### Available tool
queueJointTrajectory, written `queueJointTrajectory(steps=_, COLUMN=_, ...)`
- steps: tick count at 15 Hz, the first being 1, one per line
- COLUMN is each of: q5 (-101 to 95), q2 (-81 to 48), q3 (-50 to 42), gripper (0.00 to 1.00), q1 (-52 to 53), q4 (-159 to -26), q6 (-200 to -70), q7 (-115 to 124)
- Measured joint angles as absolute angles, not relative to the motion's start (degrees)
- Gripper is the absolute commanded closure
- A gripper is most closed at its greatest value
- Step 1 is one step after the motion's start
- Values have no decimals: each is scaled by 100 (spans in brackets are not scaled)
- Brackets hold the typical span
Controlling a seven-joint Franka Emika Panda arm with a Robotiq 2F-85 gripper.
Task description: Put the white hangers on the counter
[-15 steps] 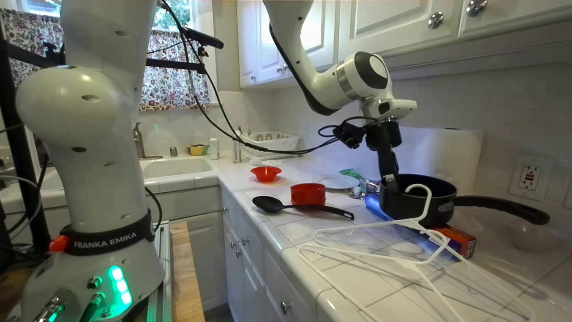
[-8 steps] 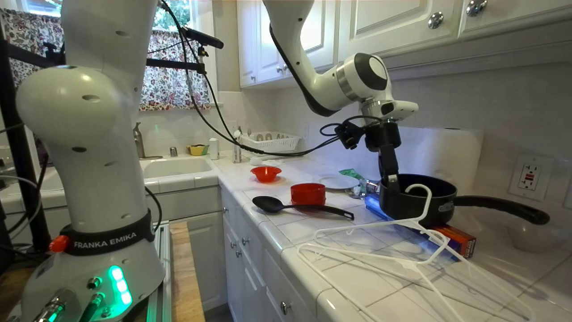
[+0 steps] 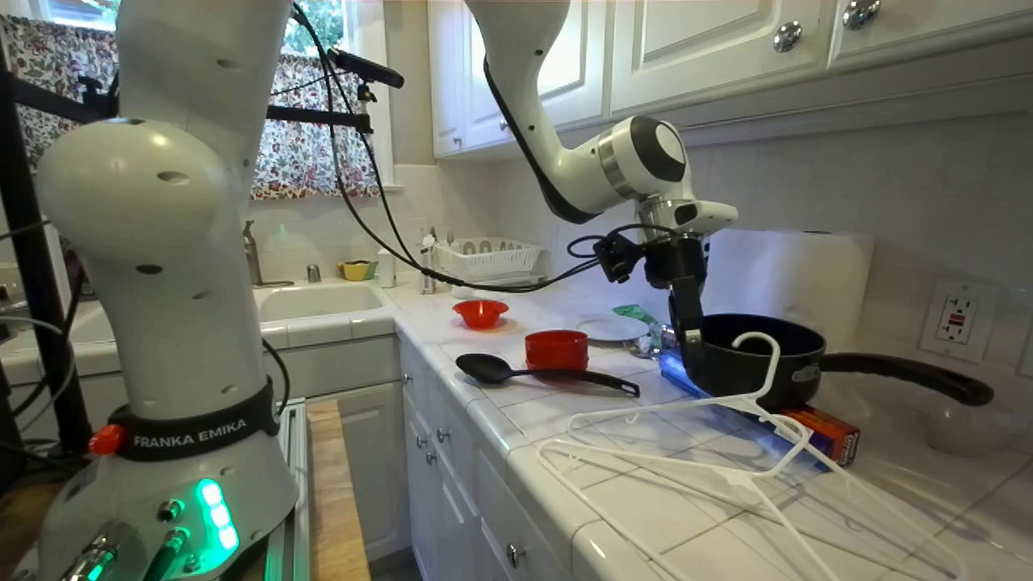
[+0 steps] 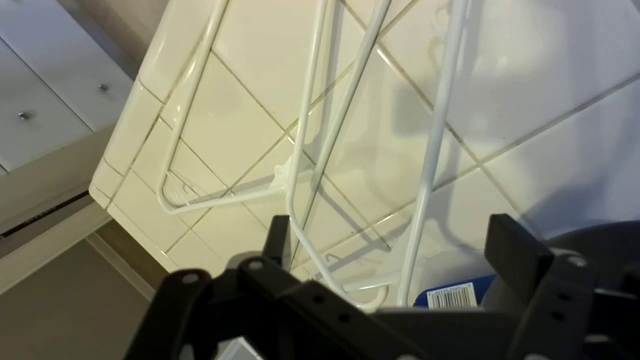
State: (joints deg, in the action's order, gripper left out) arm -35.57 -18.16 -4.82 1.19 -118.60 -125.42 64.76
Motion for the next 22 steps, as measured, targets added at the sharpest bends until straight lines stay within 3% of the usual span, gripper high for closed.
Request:
queueJointTrajectory(steps=11, q5=-3976, q2=-2151, q3=-729, gripper=0, q1=152, q4=-11963, q6=-13265, q7=6495)
queueJointTrajectory(steps=12, q5=-3976, q2=-2172, q3=-733, gripper=25, q1=153, q4=-11971, q6=-13293, q7=6488)
queueJointTrajectory(steps=13, q5=-3976, q2=-2187, q3=-733, gripper=26, q1=154, q4=-11976, q6=-13298, q7=6475)
queueJointTrajectory(steps=22, q5=-3976, q2=-2268, q3=-825, gripper=90, q1=167, q4=-11970, q6=-13287, q7=6449)
